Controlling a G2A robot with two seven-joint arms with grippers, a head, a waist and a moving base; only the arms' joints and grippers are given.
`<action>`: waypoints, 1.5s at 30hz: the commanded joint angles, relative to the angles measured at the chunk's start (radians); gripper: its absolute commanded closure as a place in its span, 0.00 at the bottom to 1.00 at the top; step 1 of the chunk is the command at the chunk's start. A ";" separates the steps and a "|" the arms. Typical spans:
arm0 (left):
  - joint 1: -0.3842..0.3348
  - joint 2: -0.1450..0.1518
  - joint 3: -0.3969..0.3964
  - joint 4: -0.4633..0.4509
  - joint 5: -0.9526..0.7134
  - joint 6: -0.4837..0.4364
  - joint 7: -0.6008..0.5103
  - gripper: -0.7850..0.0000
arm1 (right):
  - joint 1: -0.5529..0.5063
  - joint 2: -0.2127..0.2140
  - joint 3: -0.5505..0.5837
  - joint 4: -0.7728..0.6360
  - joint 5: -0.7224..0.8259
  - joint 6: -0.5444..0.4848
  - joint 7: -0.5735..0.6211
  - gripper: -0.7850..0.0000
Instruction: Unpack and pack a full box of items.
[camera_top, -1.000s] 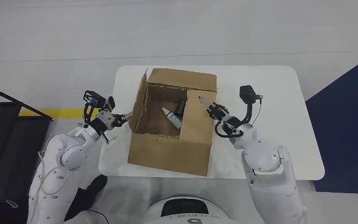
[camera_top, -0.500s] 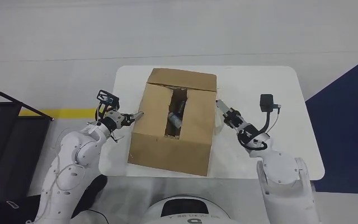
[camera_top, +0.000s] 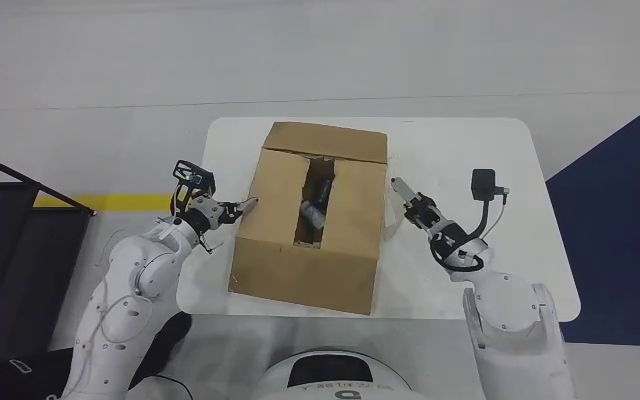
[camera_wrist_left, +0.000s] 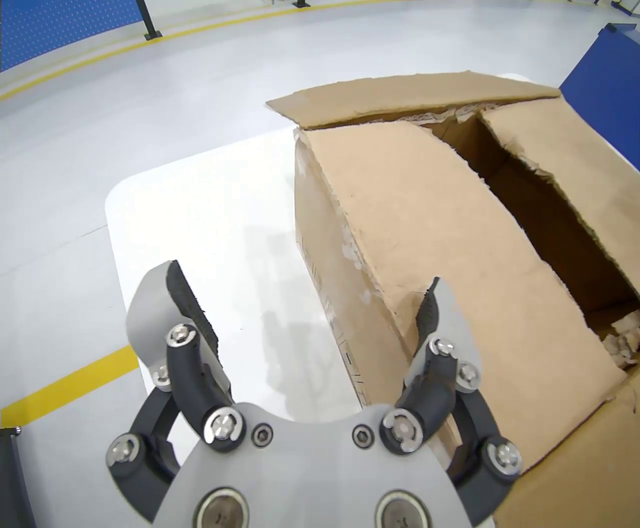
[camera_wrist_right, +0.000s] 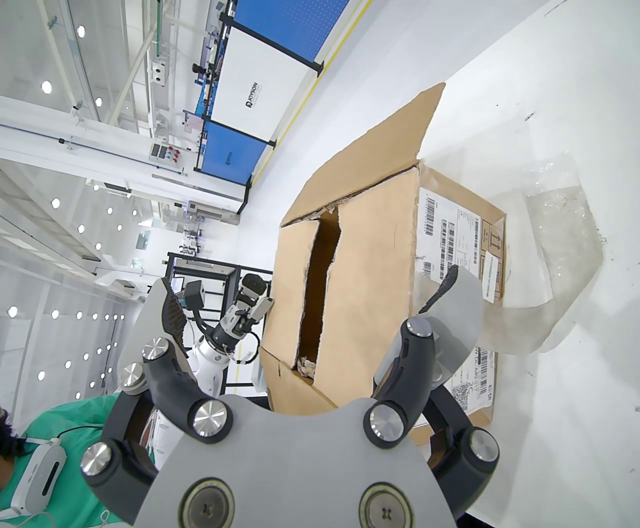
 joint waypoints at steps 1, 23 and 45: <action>0.000 0.000 0.000 0.000 0.000 0.000 0.000 0.00 | 0.000 0.000 0.000 0.000 0.000 0.000 0.000 0.00; 0.029 0.003 -0.015 -0.002 0.029 0.033 0.030 0.00 | 0.226 -0.018 -0.042 0.272 0.134 0.079 -0.188 0.00; 0.045 0.002 -0.023 -0.026 0.008 0.051 0.077 0.00 | 0.636 -0.086 -0.226 0.789 0.342 0.196 -0.590 0.00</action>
